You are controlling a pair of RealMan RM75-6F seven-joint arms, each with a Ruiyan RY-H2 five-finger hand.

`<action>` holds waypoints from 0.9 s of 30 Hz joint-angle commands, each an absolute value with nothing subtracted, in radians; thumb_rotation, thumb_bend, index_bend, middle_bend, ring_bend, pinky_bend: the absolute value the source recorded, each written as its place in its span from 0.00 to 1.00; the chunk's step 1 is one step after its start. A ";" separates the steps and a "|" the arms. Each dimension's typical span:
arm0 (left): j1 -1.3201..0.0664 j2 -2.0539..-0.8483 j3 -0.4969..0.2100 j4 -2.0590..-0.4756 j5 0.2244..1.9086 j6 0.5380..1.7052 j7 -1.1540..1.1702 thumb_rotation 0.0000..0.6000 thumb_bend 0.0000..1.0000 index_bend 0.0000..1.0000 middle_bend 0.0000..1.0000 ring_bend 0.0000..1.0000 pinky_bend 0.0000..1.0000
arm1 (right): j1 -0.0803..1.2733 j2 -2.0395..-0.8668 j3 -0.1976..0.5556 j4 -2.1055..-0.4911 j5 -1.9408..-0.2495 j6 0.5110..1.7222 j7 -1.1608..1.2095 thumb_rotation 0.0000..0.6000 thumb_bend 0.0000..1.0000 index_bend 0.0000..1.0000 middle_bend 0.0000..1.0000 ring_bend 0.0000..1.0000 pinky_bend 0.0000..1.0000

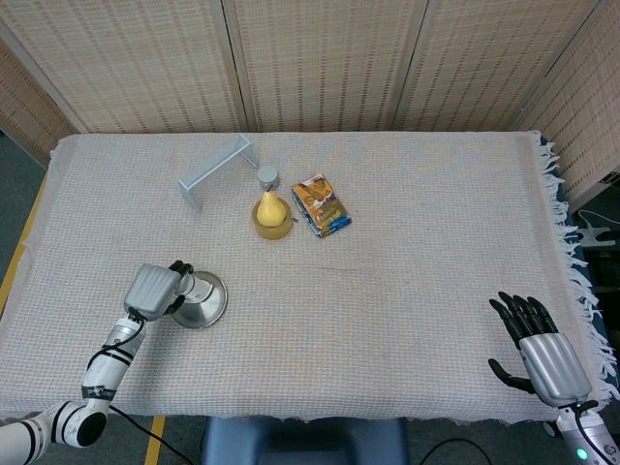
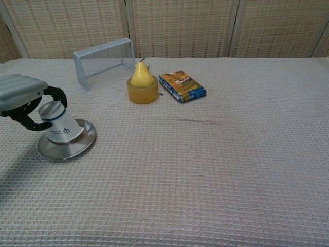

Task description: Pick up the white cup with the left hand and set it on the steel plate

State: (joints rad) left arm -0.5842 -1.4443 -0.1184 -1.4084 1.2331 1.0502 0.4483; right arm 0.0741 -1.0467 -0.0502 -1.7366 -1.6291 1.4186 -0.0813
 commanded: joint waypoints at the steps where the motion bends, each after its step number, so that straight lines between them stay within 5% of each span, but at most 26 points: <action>1: -0.584 -1.435 -0.112 -1.424 1.230 1.040 0.442 1.00 0.43 0.52 0.64 0.71 0.94 | 0.075 -1.047 -0.050 -1.737 -1.628 1.418 -0.082 0.87 0.20 0.00 0.00 0.00 0.00; 14: -0.589 -1.395 -0.072 -1.519 1.290 1.019 0.405 1.00 0.43 0.52 0.64 0.71 0.94 | 0.076 -1.048 -0.050 -1.737 -1.627 1.414 -0.082 0.88 0.20 0.00 0.00 0.00 0.00; 27: -0.580 -1.472 -0.098 -1.389 1.247 1.106 0.548 1.00 0.43 0.52 0.64 0.71 0.94 | 0.074 -1.043 -0.050 -1.739 -1.627 1.416 -0.078 0.88 0.20 0.00 0.00 0.00 0.00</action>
